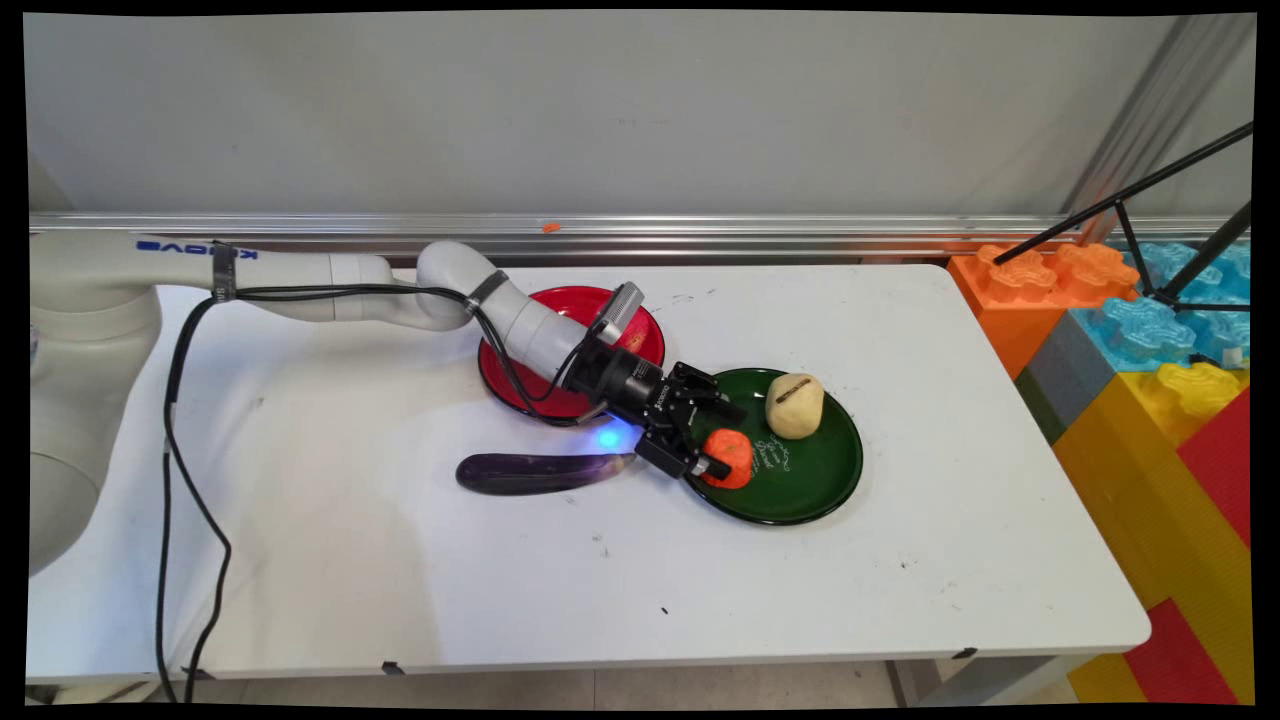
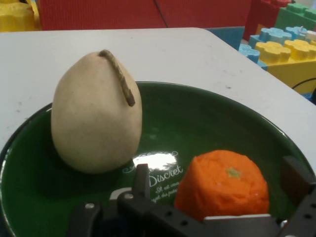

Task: Pick up the mandarin from the green plate, then place the picked object on the table

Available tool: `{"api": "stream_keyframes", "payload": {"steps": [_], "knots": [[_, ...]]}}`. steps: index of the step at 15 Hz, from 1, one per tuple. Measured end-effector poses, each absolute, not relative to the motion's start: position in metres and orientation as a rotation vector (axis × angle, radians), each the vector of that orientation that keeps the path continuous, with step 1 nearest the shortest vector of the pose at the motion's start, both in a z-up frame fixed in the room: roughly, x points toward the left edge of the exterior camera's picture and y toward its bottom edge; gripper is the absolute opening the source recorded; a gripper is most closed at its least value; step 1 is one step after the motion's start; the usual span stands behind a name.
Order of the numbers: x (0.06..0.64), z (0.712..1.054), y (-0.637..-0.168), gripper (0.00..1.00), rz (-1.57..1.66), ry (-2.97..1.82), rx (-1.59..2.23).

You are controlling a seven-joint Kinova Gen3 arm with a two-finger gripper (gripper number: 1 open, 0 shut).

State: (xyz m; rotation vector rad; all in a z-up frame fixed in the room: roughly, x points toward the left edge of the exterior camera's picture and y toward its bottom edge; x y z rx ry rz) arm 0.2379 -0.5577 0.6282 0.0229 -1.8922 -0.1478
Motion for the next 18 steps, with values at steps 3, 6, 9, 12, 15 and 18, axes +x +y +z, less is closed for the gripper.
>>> {"api": "stream_keyframes", "payload": {"steps": [3, 6, 9, 12, 15, 18], "knots": [[0.239, 0.626, -0.556, 1.0, -0.149, -1.893, 0.014], [0.24, 0.624, -0.555, 0.0, -0.141, -1.894, 0.001], [0.241, 0.624, -0.556, 0.0, -0.134, -1.899, -0.009], [0.241, 0.628, -0.558, 0.0, -0.128, -1.894, -0.015], [0.241, 0.636, -0.561, 0.0, -0.121, -1.878, -0.01], [0.242, 0.649, -0.563, 0.0, -0.111, -1.853, -0.002]]}}
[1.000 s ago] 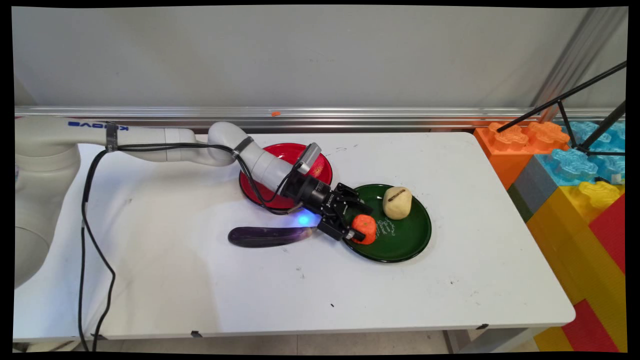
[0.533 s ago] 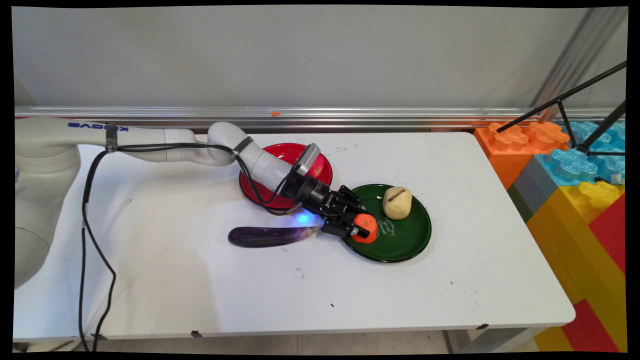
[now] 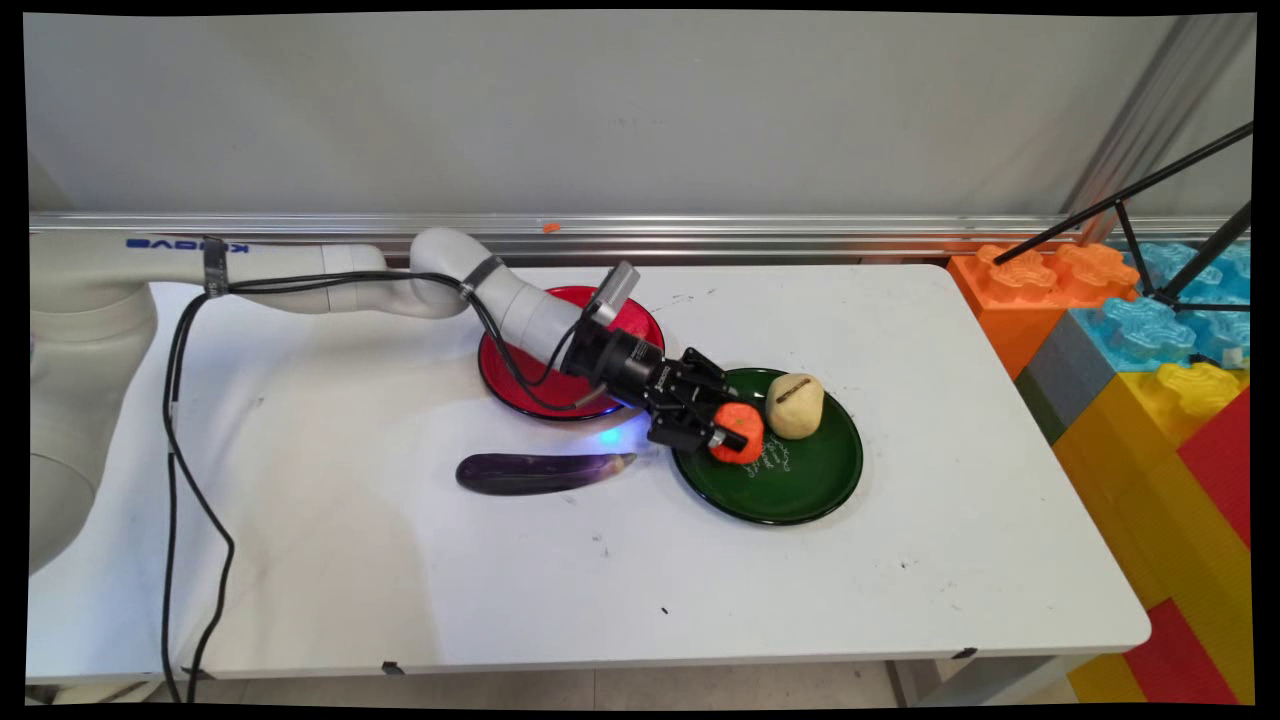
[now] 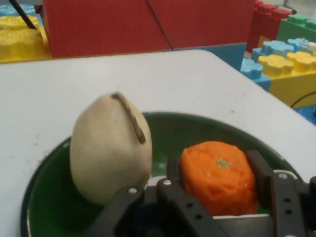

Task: Place the picked object on the table

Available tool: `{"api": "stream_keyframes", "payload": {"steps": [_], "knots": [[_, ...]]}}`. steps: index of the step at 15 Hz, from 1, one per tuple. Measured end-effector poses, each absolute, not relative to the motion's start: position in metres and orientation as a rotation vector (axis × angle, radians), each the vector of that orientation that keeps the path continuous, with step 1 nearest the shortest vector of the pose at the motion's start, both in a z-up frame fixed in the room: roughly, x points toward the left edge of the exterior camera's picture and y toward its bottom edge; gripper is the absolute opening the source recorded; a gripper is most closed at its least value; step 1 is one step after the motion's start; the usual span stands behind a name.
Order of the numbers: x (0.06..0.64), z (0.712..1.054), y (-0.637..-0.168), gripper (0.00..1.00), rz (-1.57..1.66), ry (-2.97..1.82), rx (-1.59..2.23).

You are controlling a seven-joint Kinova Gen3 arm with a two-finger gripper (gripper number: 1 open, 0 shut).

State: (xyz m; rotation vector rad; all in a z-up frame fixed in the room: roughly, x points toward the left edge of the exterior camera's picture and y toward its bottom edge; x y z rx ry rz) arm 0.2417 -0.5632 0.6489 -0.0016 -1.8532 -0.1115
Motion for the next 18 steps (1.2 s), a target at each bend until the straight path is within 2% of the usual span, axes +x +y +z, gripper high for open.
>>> {"api": "stream_keyframes", "payload": {"steps": [6, 10, 18], "knots": [[0.25, 0.672, -0.557, 0.0, -0.112, -1.812, -0.009], [0.268, 0.678, -0.537, 0.0, -0.148, -1.808, -0.045], [0.32, 0.662, -0.486, 0.0, -0.247, -1.836, -0.165]]}}
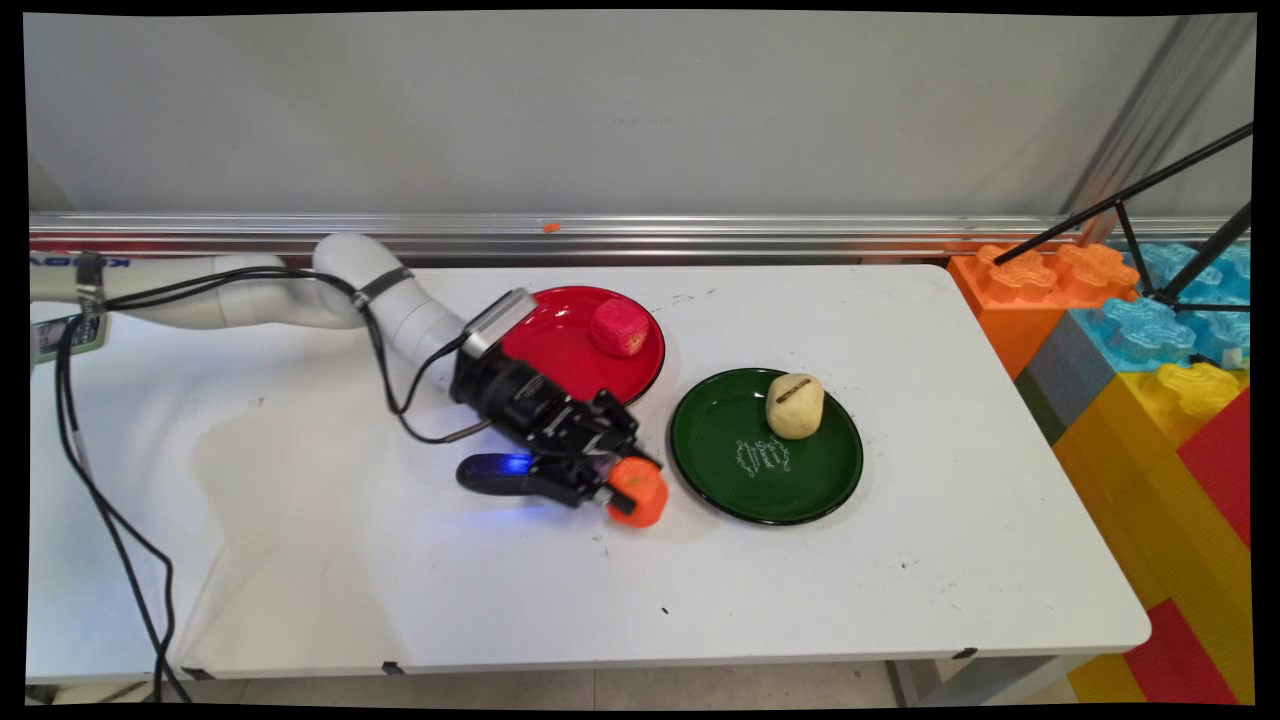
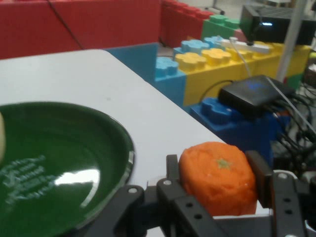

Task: Place the picked object on the table

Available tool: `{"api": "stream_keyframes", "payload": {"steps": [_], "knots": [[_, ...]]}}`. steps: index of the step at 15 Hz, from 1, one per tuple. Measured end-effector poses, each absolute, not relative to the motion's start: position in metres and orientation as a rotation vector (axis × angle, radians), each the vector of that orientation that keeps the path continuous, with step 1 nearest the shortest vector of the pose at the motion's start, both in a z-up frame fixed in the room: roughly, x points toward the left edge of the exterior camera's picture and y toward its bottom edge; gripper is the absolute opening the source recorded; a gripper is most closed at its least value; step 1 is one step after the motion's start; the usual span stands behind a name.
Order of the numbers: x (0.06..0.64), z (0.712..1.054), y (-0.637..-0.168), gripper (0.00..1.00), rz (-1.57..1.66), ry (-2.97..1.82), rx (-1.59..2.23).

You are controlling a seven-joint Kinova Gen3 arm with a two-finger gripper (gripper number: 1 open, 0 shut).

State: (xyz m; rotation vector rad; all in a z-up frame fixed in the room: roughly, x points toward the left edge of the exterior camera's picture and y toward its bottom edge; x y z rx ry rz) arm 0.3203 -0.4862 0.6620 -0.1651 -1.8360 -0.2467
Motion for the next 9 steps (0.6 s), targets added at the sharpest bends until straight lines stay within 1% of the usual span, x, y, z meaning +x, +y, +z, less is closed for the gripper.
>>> {"api": "stream_keyframes", "payload": {"steps": [9], "knots": [[0.354, 0.641, -0.466, 0.0, -0.285, -1.864, -0.249]]}}
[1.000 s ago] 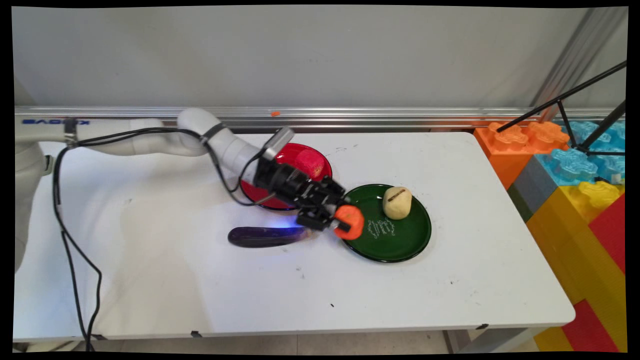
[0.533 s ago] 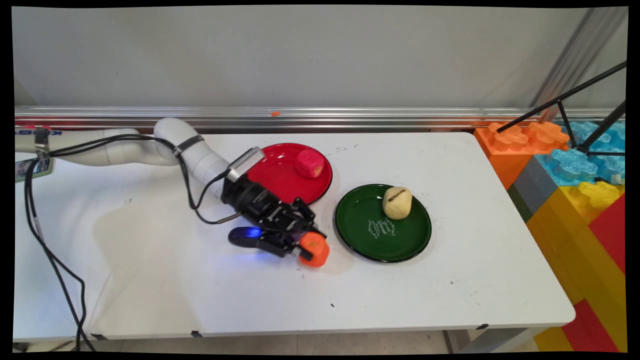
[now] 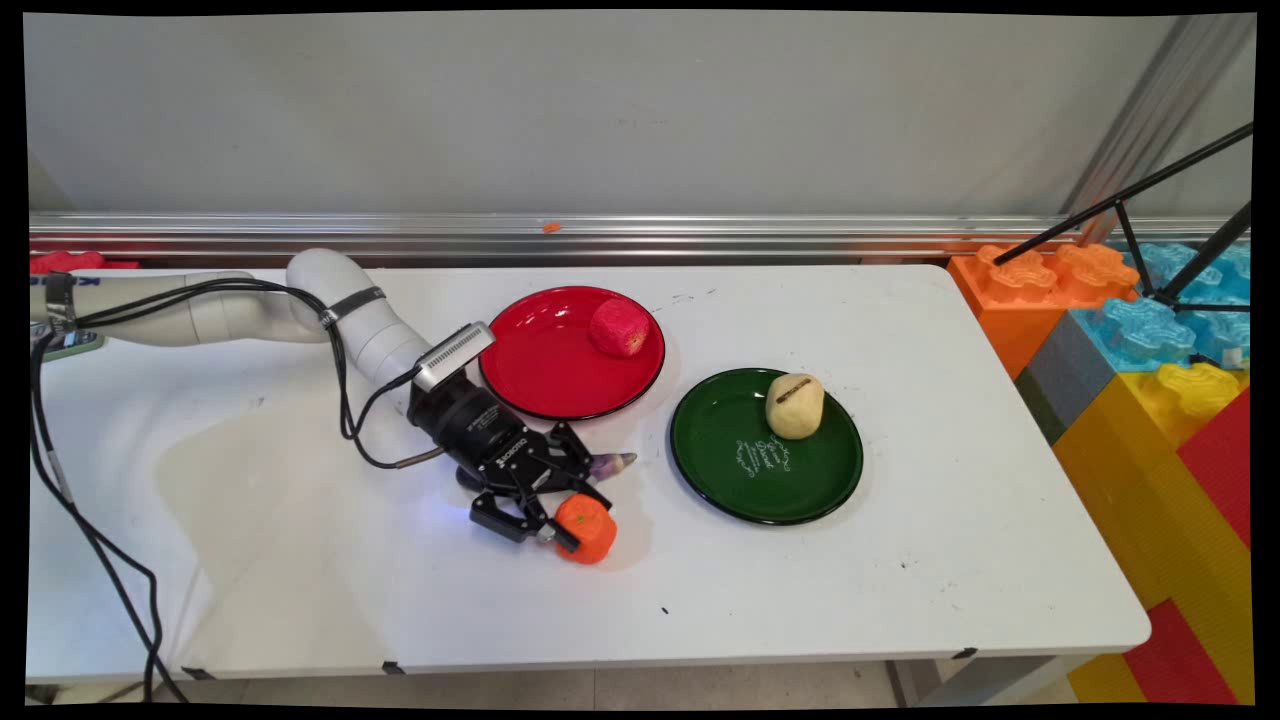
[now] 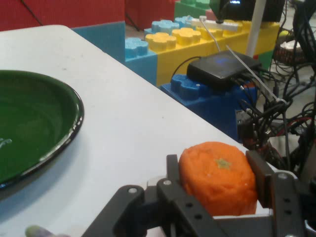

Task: Place the picked object on the table

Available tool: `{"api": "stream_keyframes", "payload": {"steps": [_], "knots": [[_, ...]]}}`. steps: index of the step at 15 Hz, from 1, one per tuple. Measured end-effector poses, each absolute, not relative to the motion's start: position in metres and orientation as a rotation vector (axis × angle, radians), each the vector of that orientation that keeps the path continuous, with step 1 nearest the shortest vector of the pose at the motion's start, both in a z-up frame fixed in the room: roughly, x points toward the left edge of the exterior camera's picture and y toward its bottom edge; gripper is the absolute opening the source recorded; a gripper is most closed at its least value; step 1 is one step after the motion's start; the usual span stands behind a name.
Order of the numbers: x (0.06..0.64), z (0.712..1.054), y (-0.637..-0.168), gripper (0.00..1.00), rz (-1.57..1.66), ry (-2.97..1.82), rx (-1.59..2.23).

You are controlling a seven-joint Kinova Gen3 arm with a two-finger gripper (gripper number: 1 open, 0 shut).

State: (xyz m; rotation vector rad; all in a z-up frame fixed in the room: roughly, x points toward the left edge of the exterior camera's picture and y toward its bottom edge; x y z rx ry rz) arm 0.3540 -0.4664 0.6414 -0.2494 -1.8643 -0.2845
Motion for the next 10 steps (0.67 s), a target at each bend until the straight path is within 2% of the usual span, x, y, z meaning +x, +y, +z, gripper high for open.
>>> {"api": "stream_keyframes", "payload": {"steps": [5, 6, 10], "knots": [[0.366, 0.633, -0.463, 0.0, -0.288, -1.877, -0.278], [0.368, 0.632, -0.463, 1.0, -0.286, -1.878, -0.28], [0.376, 0.629, -0.462, 1.0, -0.283, -1.884, -0.272]]}}
